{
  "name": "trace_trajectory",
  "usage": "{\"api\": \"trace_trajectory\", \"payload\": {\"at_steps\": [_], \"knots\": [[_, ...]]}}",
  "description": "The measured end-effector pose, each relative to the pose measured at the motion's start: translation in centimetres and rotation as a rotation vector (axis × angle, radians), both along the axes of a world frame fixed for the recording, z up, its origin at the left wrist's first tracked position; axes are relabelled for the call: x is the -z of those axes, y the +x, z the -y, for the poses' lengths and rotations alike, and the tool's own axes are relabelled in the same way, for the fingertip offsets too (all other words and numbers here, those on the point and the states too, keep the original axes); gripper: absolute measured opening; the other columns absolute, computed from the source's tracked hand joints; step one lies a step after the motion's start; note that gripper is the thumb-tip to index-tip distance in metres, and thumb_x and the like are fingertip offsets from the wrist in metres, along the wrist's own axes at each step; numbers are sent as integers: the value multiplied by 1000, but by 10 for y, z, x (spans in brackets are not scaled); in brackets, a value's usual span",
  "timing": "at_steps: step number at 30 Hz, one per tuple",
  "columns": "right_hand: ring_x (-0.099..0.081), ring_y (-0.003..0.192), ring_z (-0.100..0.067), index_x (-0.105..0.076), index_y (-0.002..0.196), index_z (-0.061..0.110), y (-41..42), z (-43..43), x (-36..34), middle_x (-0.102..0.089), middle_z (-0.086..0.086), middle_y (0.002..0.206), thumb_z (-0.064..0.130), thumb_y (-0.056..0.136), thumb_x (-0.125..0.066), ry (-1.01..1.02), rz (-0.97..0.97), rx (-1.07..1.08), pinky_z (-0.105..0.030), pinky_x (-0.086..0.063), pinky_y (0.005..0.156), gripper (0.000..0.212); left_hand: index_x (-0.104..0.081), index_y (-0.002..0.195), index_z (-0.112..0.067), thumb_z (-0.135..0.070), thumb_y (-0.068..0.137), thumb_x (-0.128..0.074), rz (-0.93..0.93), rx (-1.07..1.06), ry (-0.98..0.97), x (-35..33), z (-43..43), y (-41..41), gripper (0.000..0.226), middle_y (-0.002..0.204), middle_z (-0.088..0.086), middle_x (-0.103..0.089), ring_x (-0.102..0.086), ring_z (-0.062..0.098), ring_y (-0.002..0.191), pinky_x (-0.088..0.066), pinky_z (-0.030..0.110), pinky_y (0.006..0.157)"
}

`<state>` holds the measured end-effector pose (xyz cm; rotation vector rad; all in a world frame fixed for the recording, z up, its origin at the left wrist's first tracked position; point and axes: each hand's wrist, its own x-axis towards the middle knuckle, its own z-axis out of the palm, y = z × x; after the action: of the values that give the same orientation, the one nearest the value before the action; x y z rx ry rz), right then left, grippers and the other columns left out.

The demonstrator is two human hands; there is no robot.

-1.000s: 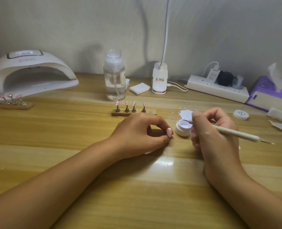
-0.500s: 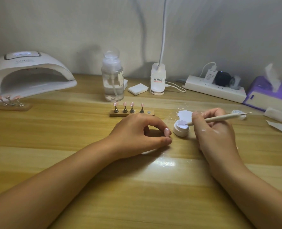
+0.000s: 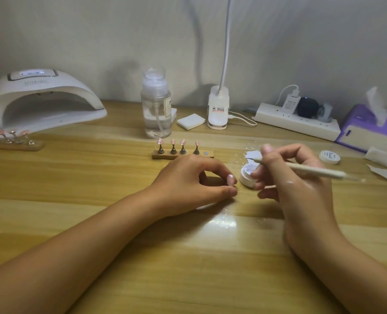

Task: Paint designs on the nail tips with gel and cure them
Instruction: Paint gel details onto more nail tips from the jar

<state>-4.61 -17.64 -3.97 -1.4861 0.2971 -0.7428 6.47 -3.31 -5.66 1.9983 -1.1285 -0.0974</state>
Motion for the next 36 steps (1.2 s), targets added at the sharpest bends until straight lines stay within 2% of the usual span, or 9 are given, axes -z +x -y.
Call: {"api": "trace_trajectory", "payload": {"at_steps": [4,7,11,18,21,24,31,36], "knots": [[-50,39,-9,-50,82,13,-1,-6,0,-62,-5,52,10,90,-65,93,-105,-73,-18,-42,39,18,-69,80,-43,-47,75,-73,11,-3,-3,-1,0,-1,8,61,-35,-57,-43,0,47,-29,24,53],[-48,37,-9,-47,71,12,0,-7,0,-61,-9,48,5,81,-62,67,-128,-62,-17,-41,39,19,-70,84,-41,-42,78,-76,11,-5,1,-2,0,-1,9,57,-36,-55,-44,-2,46,-28,23,53],[-48,36,-10,-44,66,13,2,-8,1,-60,-12,48,5,83,-63,21,-166,-62,-15,-38,38,26,-72,87,-37,-37,80,-78,12,-17,17,-2,0,-2,9,53,-35,-53,-42,-2,45,-27,19,49],[-50,37,-14,-46,67,14,2,-7,2,-63,-15,51,8,82,-64,15,-174,-72,-20,-41,39,24,-73,87,-36,-36,80,-78,-5,-15,12,-3,0,-3,9,51,-32,-53,-41,0,44,-27,22,50],[-51,38,-14,-46,68,13,2,-7,2,-63,-14,51,6,81,-63,3,-176,-69,-21,-41,39,22,-73,88,-35,-37,81,-78,1,-15,11,-3,-1,-3,9,49,-32,-52,-41,-1,43,-25,16,47],[-51,38,-14,-47,69,12,2,-8,1,-64,-14,52,6,81,-63,3,-179,-76,-20,-41,39,21,-73,88,-36,-38,80,-77,-3,-19,8,-2,-1,-3,8,50,-30,-53,-40,1,44,-27,22,50],[-50,38,-14,-47,66,12,2,-9,1,-63,-16,51,7,79,-63,-8,-184,-80,-21,-41,40,22,-72,85,-38,-38,79,-77,3,-12,7,-2,-1,-1,7,53,-30,-54,-42,1,45,-28,24,50],[-49,37,-15,-46,66,13,3,-8,2,-62,-14,51,5,80,-63,10,-174,-68,-20,-40,39,24,-73,87,-36,-37,80,-77,20,-16,16,-3,-1,-2,8,51,-33,-52,-41,0,44,-24,14,47]]}}
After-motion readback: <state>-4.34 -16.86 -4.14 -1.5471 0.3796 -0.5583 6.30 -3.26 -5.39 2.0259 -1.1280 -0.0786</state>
